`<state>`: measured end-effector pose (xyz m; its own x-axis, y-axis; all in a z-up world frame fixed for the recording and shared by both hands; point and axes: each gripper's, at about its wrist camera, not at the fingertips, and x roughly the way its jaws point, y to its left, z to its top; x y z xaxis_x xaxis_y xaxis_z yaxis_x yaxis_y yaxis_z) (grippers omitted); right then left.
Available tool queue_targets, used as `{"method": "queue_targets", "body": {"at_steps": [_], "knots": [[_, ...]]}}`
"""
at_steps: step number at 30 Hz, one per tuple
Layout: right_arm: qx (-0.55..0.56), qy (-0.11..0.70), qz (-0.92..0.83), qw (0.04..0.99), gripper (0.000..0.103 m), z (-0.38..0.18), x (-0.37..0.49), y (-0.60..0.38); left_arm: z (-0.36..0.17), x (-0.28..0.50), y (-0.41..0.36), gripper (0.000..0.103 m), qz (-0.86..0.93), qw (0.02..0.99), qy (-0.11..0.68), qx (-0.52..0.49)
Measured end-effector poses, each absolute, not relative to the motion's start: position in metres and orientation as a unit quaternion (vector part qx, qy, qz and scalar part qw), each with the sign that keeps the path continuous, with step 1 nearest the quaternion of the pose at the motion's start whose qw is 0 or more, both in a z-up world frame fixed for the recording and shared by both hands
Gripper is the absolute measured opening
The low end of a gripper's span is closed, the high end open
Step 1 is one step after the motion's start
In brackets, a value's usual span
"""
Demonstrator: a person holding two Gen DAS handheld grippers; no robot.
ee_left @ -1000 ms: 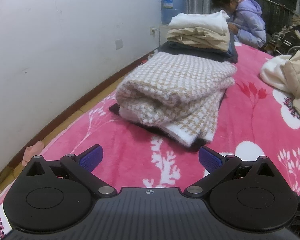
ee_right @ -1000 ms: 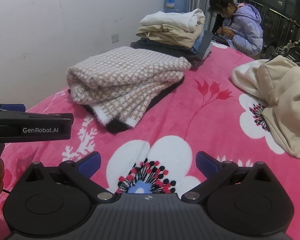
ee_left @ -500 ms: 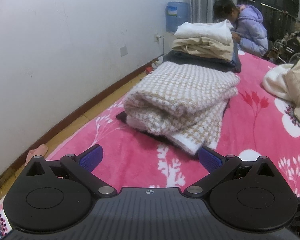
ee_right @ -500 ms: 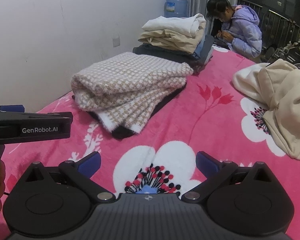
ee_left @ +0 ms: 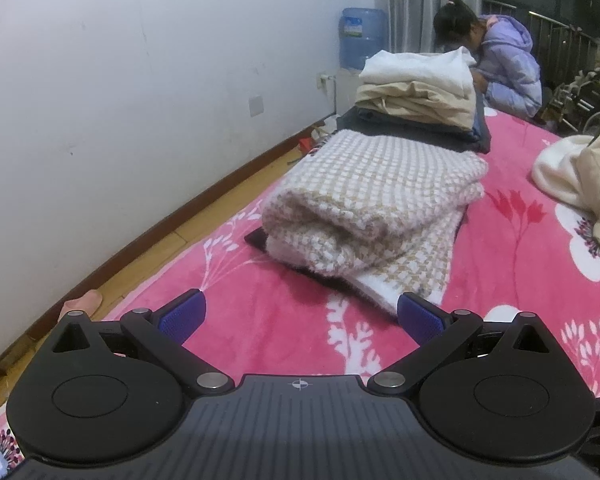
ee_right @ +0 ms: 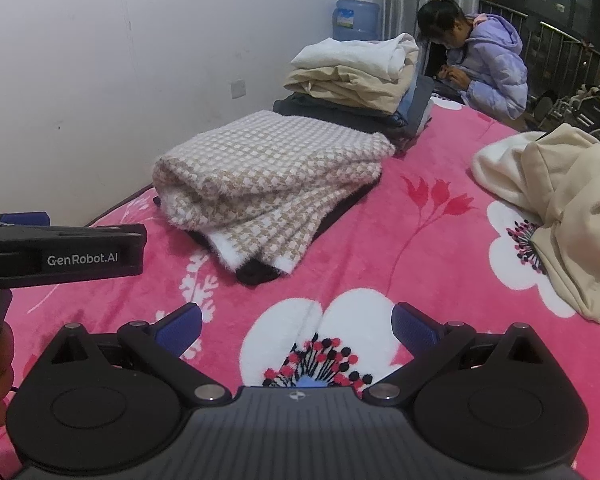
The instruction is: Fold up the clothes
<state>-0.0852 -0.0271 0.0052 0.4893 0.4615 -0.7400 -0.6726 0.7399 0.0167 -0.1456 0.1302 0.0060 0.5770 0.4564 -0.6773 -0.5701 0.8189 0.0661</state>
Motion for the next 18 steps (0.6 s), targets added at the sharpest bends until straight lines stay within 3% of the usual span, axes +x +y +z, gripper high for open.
{"method": "queue_targets", "body": {"at_steps": [18], "knots": [[-0.142,0.383,0.331,0.85,0.103,0.0027,-0.086,-0.0252,0.0038,-0.1448,0.1291,0.103,0.289,0.882,0.364,-0.078]]}}
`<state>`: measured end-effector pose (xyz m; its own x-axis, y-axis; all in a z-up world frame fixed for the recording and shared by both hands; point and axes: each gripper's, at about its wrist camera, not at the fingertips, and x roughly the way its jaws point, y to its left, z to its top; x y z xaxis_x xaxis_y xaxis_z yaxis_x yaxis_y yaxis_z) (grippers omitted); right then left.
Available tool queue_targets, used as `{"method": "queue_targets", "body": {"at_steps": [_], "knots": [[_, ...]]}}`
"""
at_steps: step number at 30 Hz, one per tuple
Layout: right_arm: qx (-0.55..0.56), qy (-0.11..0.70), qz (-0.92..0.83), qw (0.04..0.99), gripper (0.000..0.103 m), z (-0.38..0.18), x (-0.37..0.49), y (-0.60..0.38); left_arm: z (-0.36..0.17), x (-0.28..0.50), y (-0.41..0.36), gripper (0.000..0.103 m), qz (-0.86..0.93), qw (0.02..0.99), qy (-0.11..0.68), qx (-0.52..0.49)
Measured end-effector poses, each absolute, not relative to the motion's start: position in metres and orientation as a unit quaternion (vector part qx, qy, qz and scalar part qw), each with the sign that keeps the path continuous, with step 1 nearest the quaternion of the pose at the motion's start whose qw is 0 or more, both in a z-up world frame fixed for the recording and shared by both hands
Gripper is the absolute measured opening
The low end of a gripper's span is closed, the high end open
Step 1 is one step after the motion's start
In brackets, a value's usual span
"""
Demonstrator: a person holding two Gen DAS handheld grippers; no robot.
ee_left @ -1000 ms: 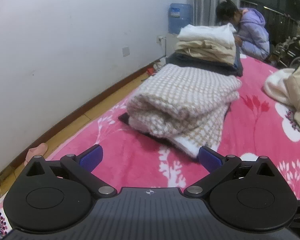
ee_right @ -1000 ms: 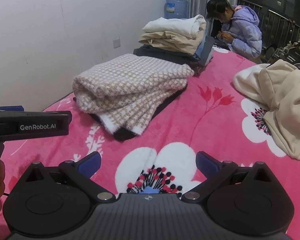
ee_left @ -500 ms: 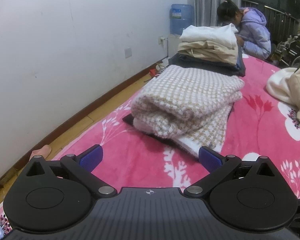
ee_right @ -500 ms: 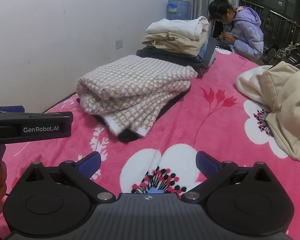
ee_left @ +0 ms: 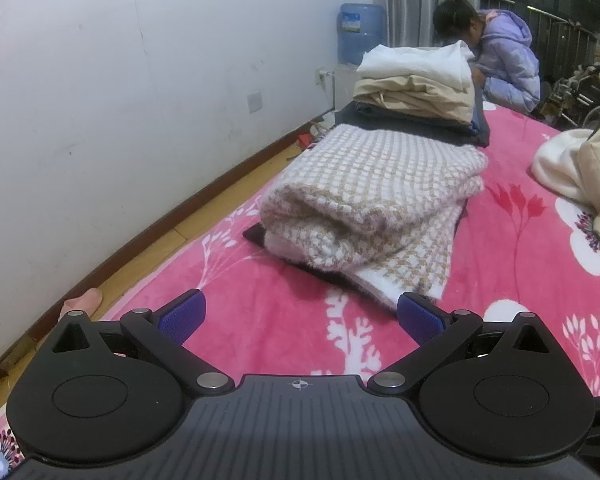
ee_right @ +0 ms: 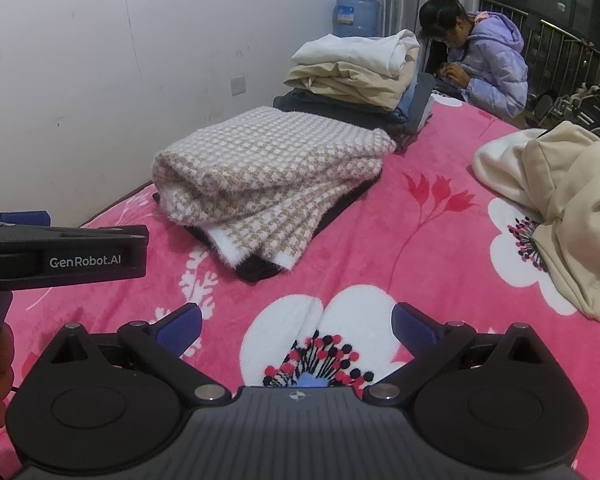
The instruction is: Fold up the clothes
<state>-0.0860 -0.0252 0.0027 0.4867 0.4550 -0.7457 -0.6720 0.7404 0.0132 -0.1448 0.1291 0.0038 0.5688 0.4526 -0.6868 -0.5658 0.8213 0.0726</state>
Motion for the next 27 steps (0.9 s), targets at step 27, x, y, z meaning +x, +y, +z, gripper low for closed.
{"method": "queue_targets", "body": {"at_steps": [27], "knots": [[-0.147,0.389,0.332,0.847,0.103,0.0001,-0.0878,-0.0248,0.0019,-0.143,0.1286,0.103,0.287,0.879,0.372,-0.079]]}}
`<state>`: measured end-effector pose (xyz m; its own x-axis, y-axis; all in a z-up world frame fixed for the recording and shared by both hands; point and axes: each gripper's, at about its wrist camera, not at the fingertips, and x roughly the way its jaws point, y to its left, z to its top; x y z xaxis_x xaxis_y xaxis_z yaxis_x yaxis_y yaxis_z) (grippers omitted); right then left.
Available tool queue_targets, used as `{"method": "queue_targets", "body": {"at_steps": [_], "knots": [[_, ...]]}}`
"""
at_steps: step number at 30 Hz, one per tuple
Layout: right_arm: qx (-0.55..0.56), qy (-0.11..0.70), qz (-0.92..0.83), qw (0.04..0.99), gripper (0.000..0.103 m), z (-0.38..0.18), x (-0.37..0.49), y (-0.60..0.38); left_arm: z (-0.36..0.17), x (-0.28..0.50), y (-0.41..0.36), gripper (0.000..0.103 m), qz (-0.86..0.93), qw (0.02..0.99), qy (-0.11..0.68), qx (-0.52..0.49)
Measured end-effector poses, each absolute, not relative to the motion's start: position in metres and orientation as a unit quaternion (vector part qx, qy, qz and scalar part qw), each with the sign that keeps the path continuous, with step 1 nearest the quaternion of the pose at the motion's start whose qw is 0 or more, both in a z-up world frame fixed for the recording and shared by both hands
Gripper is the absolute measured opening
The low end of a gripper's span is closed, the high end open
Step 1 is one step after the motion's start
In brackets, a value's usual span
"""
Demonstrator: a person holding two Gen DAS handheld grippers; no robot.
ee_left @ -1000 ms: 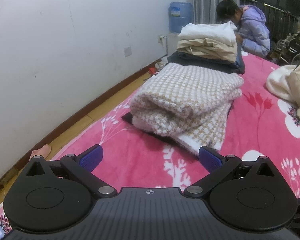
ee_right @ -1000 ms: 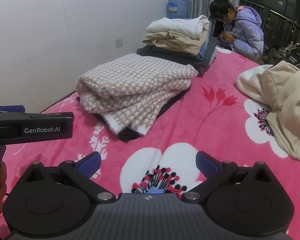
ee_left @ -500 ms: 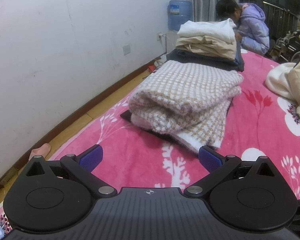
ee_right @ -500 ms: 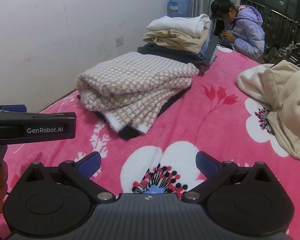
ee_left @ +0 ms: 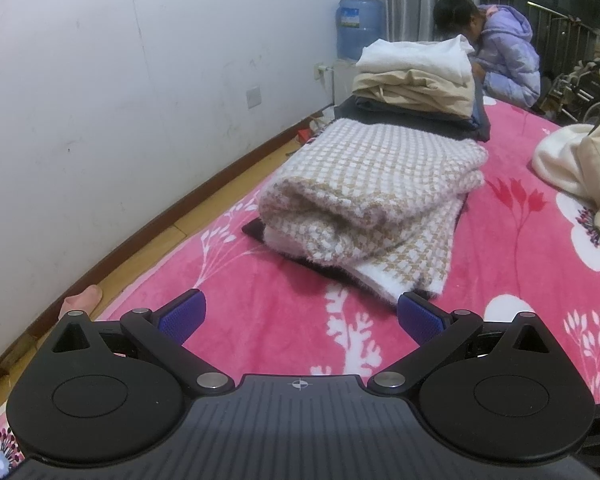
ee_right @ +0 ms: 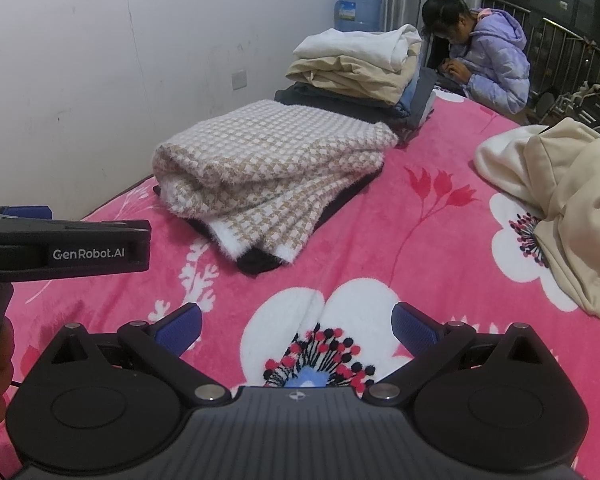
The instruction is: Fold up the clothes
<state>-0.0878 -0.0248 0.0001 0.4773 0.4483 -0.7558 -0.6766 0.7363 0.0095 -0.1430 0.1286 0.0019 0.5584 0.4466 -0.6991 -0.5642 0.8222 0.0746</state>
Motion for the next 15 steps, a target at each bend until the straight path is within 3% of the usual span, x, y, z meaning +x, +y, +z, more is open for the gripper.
{"method": "queue_targets", "body": {"at_steps": [15], "knots": [[-0.149,0.388,0.331,0.847,0.103,-0.0003,-0.0883,-0.0262,0.0021,-0.1433,0.1292,0.103,0.287,0.879,0.371,-0.079]]}}
